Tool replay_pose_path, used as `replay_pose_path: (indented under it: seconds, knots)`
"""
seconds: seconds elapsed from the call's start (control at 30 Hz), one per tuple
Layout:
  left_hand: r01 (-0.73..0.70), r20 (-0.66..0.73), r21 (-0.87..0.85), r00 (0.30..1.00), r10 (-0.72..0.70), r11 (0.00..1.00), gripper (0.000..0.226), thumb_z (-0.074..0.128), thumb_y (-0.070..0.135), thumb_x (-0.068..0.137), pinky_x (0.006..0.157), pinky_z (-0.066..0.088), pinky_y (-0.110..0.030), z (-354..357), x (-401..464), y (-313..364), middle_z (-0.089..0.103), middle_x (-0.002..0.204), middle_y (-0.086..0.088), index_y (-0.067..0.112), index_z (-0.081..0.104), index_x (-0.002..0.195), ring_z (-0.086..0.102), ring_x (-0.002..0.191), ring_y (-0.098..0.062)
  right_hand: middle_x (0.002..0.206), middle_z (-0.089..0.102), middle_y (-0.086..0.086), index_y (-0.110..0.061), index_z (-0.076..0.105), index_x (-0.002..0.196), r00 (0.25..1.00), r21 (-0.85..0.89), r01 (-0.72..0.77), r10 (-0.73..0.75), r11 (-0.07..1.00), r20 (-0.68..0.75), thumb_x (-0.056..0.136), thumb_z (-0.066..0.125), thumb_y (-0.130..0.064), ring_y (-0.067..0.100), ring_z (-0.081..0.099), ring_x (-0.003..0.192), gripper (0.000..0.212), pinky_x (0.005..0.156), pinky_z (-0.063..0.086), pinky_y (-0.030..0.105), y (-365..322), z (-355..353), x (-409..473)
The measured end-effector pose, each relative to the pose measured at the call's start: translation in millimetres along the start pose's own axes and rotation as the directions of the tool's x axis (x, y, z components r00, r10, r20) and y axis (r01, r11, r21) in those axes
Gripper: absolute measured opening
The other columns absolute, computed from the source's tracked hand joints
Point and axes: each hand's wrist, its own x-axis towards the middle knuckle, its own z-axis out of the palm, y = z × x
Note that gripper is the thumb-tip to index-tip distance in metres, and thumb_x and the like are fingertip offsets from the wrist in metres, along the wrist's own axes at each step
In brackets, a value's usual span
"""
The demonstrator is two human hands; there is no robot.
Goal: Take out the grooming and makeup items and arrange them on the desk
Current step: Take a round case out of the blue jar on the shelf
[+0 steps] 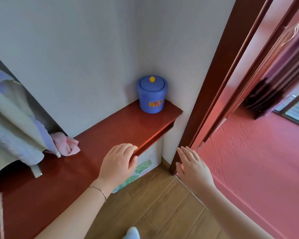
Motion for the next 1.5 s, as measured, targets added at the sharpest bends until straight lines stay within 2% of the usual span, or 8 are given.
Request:
replay_pose_path:
  seconds: [0.23, 0.4, 0.67, 0.83, 1.1, 1.23, 1.33, 1.5]
  knots:
    - [0.063, -0.016, 0.012, 0.998, -0.063, 0.998, 0.034, 0.042, 0.030, 0.087, 0.083, 0.051, -0.029, 23, 65, -37, 0.069, 0.101, 0.001, 0.014, 0.066, 0.105, 0.065, 0.095, -0.016, 0.141, 0.049, 0.006, -0.010, 0.044, 0.138, 0.997, 0.092, 0.061, -0.057, 0.994, -0.045, 0.091, 0.052, -0.027, 0.022, 0.039, 0.134, 0.050, 0.111, 0.019, 0.029, 2, -10, 94]
    - [0.138, -0.013, -0.007, 0.990, -0.138, 0.990, 0.036, 0.042, 0.033, 0.086, 0.082, 0.052, -0.030, 42, 110, -67, 0.069, 0.099, 0.000, 0.013, 0.067, 0.104, 0.066, 0.093, -0.018, 0.149, 0.037, 0.003, -0.014, 0.035, 0.143, 0.998, 0.228, 0.055, -0.056, 0.972, -0.006, 0.092, 0.050, -0.025, 0.017, 0.028, 0.140, 0.054, 0.111, 0.025, 0.027, -5, -25, 163]
    - [0.229, 0.021, -0.006, 0.973, -0.229, 0.973, 0.040, 0.040, 0.036, 0.086, 0.084, 0.051, -0.031, 49, 164, -99, 0.068, 0.103, 0.001, 0.014, 0.066, 0.106, 0.065, 0.096, -0.019, 0.140, 0.048, 0.007, -0.009, 0.047, 0.136, 0.995, 0.264, 0.059, -0.035, 0.963, -0.095, 0.085, 0.035, -0.038, 0.024, 0.047, 0.128, 0.060, 0.096, 0.045, 0.036, -8, -38, 254]
    - [0.236, -0.044, -0.038, 0.970, -0.238, 0.971, 0.039, 0.041, 0.035, 0.085, 0.082, 0.051, -0.033, 43, 206, -101, 0.068, 0.102, -0.001, 0.012, 0.064, 0.107, 0.064, 0.093, -0.022, 0.152, 0.031, -0.002, -0.017, 0.032, 0.145, 0.998, 0.285, 0.052, -0.043, 0.957, -0.040, 0.092, 0.051, -0.027, 0.015, 0.028, 0.139, 0.057, 0.106, 0.031, 0.028, 4, -43, 288]
    - [0.257, -0.040, -0.039, 0.965, -0.259, 0.966, 0.040, 0.044, 0.042, 0.085, 0.079, 0.051, -0.031, 44, 246, -94, 0.065, 0.103, -0.001, 0.015, 0.061, 0.108, 0.062, 0.093, -0.023, 0.152, 0.030, -0.004, -0.017, 0.036, 0.143, 0.989, 0.380, 0.144, -0.143, 0.914, -0.031, 0.092, 0.054, -0.031, 0.012, 0.026, 0.139, 0.056, 0.102, 0.017, 0.013, 7, -50, 329]
    - [0.267, 0.006, -0.046, 0.964, -0.267, 0.963, 0.046, 0.043, 0.048, 0.085, 0.081, 0.050, -0.032, 50, 253, -91, 0.066, 0.106, -0.001, 0.014, 0.062, 0.109, 0.062, 0.096, -0.022, 0.145, 0.043, 0.004, -0.011, 0.051, 0.133, 0.972, 0.398, 0.232, -0.221, 0.887, -0.076, 0.090, 0.060, -0.029, 0.020, 0.035, 0.136, 0.048, 0.106, 0.026, 0.024, -3, -43, 353]
    - [0.275, -0.017, -0.049, 0.961, -0.276, 0.960, 0.045, 0.042, 0.047, 0.086, 0.082, 0.050, -0.030, 48, 256, -90, 0.066, 0.107, -0.001, 0.014, 0.062, 0.109, 0.062, 0.097, -0.021, 0.125, 0.062, 0.008, -0.007, 0.063, 0.116, 0.965, 0.406, 0.262, -0.226, 0.876, -0.135, 0.085, 0.062, -0.024, 0.027, 0.055, 0.119, 0.035, 0.096, 0.044, 0.034, -4, -35, 359]
    - [0.254, -0.065, -0.058, 0.964, -0.258, 0.965, 0.038, 0.041, 0.038, 0.088, 0.081, 0.049, -0.031, 39, 266, -94, 0.065, 0.108, -0.003, 0.013, 0.060, 0.110, 0.061, 0.097, -0.023, 0.108, 0.067, 0.002, -0.008, 0.063, 0.106, 0.978, 0.575, 0.199, -0.120, 0.794, -0.172, 0.091, 0.058, -0.019, 0.012, 0.056, 0.098, 0.020, 0.078, 0.035, 0.014, -2, -41, 361]
